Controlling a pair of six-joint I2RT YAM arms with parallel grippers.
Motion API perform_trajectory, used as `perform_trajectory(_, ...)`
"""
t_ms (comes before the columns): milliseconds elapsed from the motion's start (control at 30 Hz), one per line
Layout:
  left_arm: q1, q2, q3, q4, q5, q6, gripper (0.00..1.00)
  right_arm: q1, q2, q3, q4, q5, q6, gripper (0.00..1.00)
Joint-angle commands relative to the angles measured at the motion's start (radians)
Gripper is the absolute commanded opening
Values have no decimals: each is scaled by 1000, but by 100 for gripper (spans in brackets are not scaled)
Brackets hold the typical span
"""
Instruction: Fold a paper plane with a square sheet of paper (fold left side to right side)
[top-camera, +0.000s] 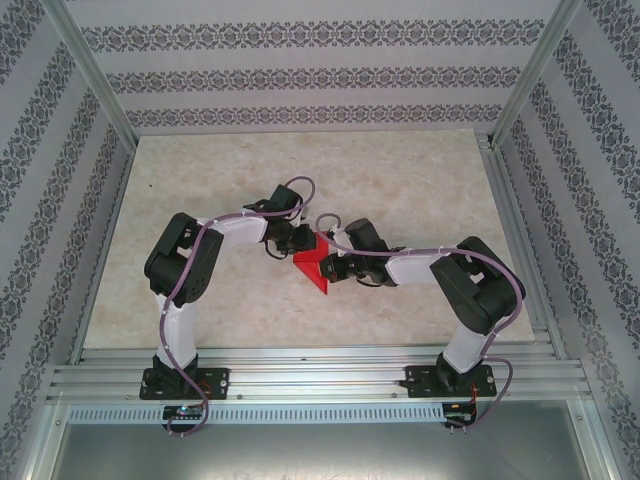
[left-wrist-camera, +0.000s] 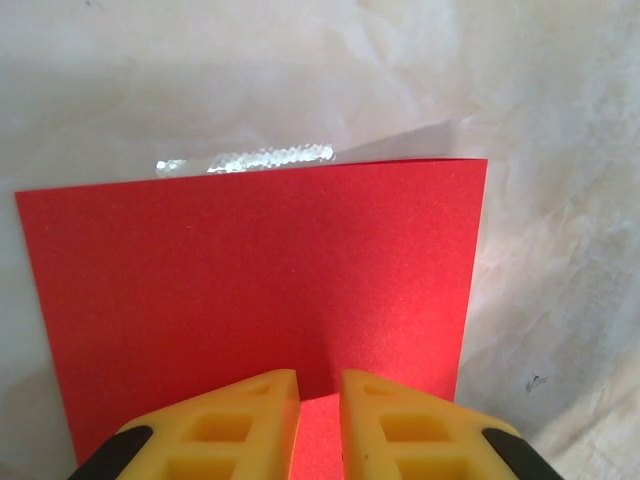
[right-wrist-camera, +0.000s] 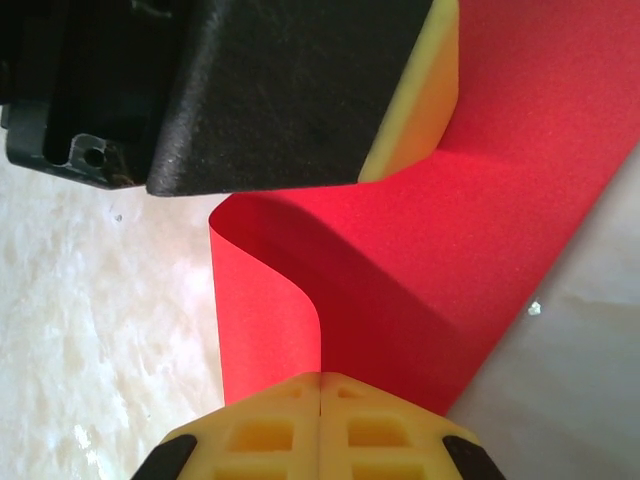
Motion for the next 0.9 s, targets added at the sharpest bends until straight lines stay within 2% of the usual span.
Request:
perform_trajectory(0,-17,60,-1,-35,-33,21,21,-11,18,18,20,-11,9,0)
perform_trajectory(867,-20,78,6,-49,-48,26,21,-27,-9,-37,33,20,25,0)
